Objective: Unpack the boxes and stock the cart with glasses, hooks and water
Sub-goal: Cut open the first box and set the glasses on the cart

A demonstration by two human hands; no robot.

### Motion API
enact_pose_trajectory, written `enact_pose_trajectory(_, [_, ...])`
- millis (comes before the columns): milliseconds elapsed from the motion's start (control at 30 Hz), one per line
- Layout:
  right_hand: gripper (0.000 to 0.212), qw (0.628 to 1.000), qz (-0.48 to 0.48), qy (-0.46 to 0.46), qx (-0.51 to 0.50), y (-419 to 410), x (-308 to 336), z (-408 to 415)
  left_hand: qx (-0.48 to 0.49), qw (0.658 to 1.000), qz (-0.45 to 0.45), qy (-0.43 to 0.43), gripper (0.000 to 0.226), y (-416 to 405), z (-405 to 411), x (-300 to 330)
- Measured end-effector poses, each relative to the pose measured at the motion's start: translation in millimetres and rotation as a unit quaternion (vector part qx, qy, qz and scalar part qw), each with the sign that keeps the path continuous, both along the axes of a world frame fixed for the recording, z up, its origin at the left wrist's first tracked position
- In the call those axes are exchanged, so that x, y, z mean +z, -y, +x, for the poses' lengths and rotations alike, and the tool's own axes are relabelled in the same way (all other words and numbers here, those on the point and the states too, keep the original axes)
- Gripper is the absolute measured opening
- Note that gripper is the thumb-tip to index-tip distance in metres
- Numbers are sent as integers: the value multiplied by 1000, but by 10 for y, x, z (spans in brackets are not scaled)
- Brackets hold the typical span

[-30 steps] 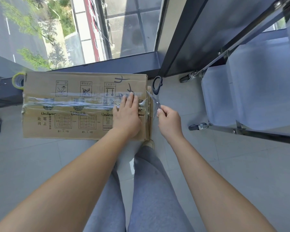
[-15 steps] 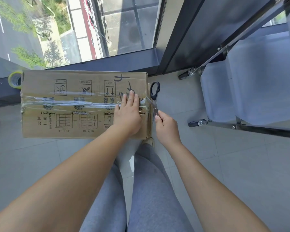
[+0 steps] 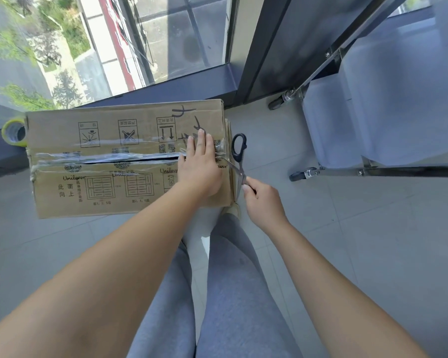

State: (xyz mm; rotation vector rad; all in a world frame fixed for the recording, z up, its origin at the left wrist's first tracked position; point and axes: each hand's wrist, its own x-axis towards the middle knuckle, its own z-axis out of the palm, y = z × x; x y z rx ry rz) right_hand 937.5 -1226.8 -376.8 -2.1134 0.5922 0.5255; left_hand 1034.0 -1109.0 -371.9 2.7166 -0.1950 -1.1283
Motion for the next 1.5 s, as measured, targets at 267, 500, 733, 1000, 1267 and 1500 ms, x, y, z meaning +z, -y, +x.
enact_pose_trajectory(267, [25,997,39,37,-59,-43,-61,55,22,990,5,142,45,-107,-229,-2])
enact_pose_trajectory(500, [24,992,23,64,-109,2,-20,2,24,989,62,131,47,14,-35,64])
enact_pose_trajectory(733, [23,996,0,56,-75,-17,-61,292,114,991,67,-29,14,36,233,219])
enact_pose_trajectory(1000, [25,997,-4,40,-69,-21,-98,261,17,995,63,71,21,52,338,70])
enact_pose_trajectory(1267, [28,996,14,35,-80,-43,-104,256,-119,982,20,143,39,65,422,54])
enact_pose_trajectory(1500, [29,998,-4,34,-61,-13,-134,309,-204,964,10,168,34,72,452,66])
